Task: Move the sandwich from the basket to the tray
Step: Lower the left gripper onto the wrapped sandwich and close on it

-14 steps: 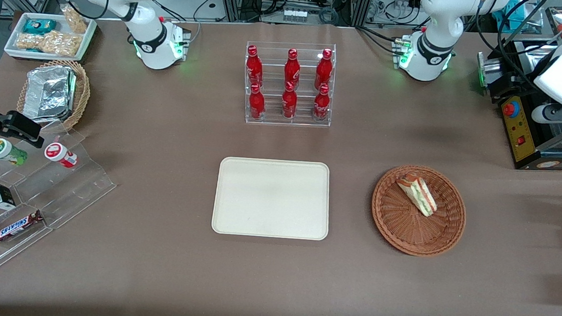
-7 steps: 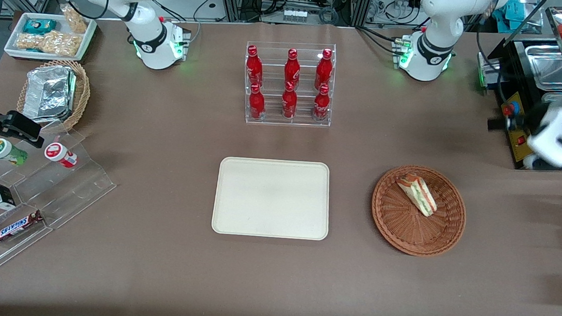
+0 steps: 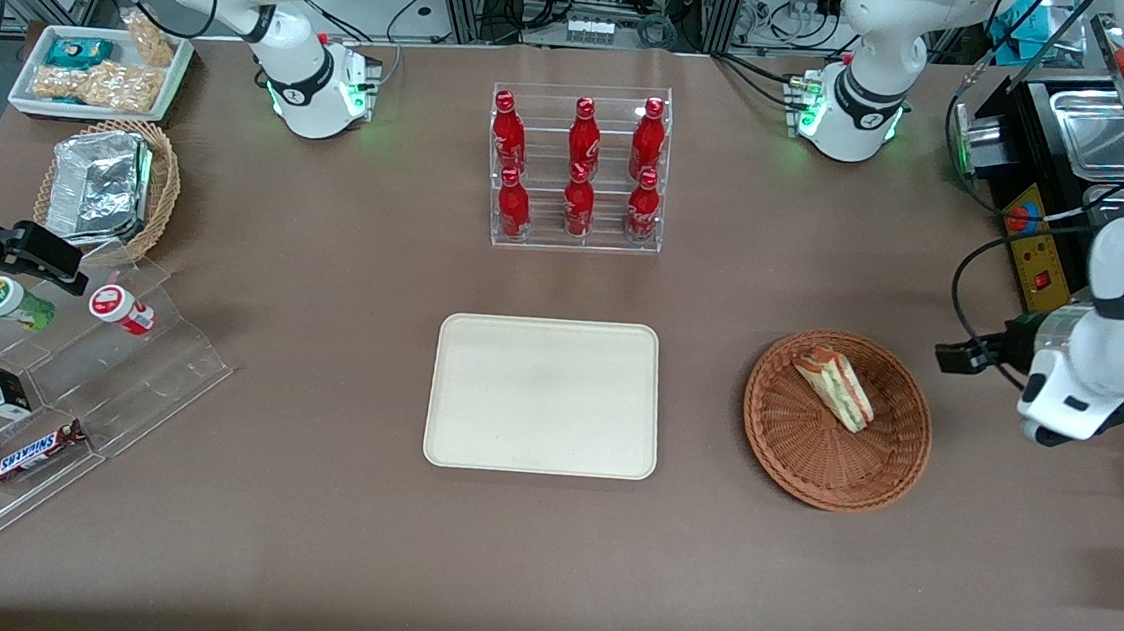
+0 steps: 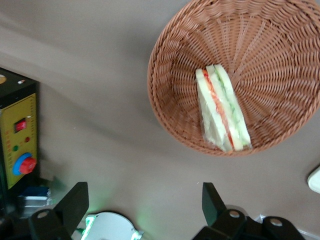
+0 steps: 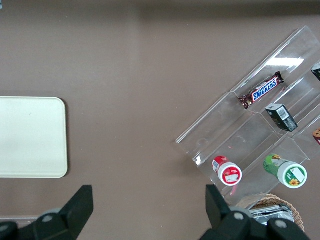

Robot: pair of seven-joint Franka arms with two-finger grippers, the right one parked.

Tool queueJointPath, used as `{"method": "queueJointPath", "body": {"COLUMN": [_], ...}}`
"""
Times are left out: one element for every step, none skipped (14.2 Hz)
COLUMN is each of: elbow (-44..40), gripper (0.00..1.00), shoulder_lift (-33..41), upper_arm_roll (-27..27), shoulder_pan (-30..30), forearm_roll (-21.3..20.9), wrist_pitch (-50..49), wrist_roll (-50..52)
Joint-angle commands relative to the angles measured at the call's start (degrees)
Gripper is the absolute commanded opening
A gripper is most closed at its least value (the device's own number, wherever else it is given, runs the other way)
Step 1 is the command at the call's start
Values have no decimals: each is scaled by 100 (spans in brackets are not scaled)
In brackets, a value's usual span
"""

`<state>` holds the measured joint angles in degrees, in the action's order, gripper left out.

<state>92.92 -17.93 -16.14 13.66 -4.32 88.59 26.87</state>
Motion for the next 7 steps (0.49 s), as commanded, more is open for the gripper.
{"method": "queueJointPath", "body": {"elbow": [139, 139, 139, 139, 130, 139, 147], "gripper": [100, 100, 100, 100, 100, 100, 100], "shoulder_lift": [-191, -297, -394, -482, -579, -728, -868], "upper_arm_roll": [-12, -20, -29, -55, -56, -56, -56], "shoulder_pan": [-30, -39, -39, -83, -188, -293, -390], "forearm_roll": [37, 54, 81, 90, 98, 98, 90], "wrist_pitch": [351, 483, 649, 799, 931, 1141, 1361], "wrist_roll": [282, 597, 878, 1177, 1441, 1800, 2300]}}
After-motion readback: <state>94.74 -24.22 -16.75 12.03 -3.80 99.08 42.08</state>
